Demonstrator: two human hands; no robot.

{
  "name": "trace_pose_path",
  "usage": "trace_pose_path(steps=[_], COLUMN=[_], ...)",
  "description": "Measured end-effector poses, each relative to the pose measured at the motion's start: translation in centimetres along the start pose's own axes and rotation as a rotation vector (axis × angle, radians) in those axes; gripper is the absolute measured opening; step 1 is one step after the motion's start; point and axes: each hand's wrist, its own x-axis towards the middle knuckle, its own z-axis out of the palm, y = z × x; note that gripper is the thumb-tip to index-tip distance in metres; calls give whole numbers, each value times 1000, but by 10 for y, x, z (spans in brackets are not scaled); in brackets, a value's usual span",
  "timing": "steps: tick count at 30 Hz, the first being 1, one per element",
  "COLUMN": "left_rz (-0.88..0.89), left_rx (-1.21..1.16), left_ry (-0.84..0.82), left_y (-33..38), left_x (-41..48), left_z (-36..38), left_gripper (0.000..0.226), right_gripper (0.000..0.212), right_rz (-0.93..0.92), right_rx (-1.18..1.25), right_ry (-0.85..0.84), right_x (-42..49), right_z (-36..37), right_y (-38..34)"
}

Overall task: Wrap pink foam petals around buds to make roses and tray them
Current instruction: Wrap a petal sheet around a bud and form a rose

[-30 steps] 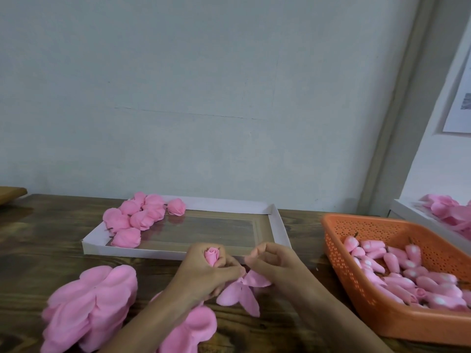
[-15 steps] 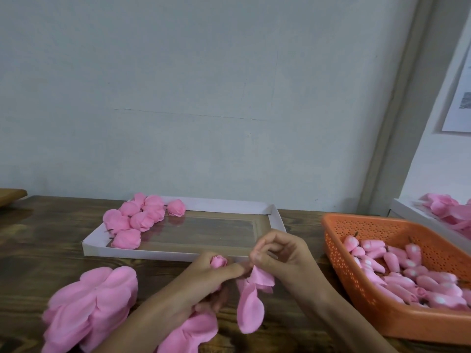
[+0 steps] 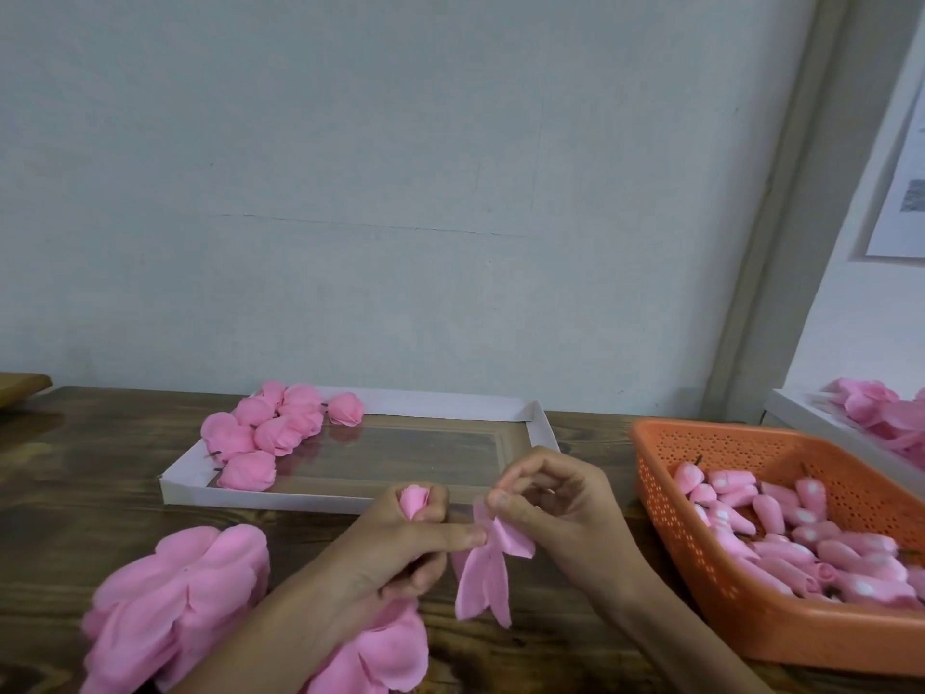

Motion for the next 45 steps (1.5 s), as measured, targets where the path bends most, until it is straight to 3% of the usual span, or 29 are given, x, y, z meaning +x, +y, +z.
trace_pose_path(steps=[3, 4, 7, 10, 15, 20, 23, 28, 35, 45], left_rz=[84, 112, 163, 214, 252, 226, 236, 395, 437, 286], left_rx=[68, 97, 153, 171, 266, 233, 255, 134, -25, -103], left_ry=[68, 103, 193, 255, 294, 277, 364, 610, 517, 370], left_y=[3, 3, 6, 5, 6, 2, 4, 1, 3, -6], left_x=[1, 2, 2, 3, 3, 2, 1, 4, 6, 6], left_z=[-2, -3, -2, -3, 2, 1, 2, -3, 12, 16], left_gripper=[57, 57, 57, 53, 50, 34, 17, 43, 51, 57], right_gripper=[3, 12, 42, 35, 24, 18, 17, 12, 13, 11], right_rz=[75, 138, 388, 391, 362, 433, 491, 566, 572, 588], right_rx=[-115, -108, 7, 8, 108, 141, 158, 36, 136, 206], right_ry=[155, 204, 76, -43, 78, 180, 240, 256, 57, 105], right_x=[1, 1, -1, -3, -5, -7, -8, -9, -18, -21], right_z=[7, 10, 15, 16, 21, 20, 20, 26, 36, 50], right_y=[2, 0, -4, -2, 5, 8, 6, 12, 13, 7])
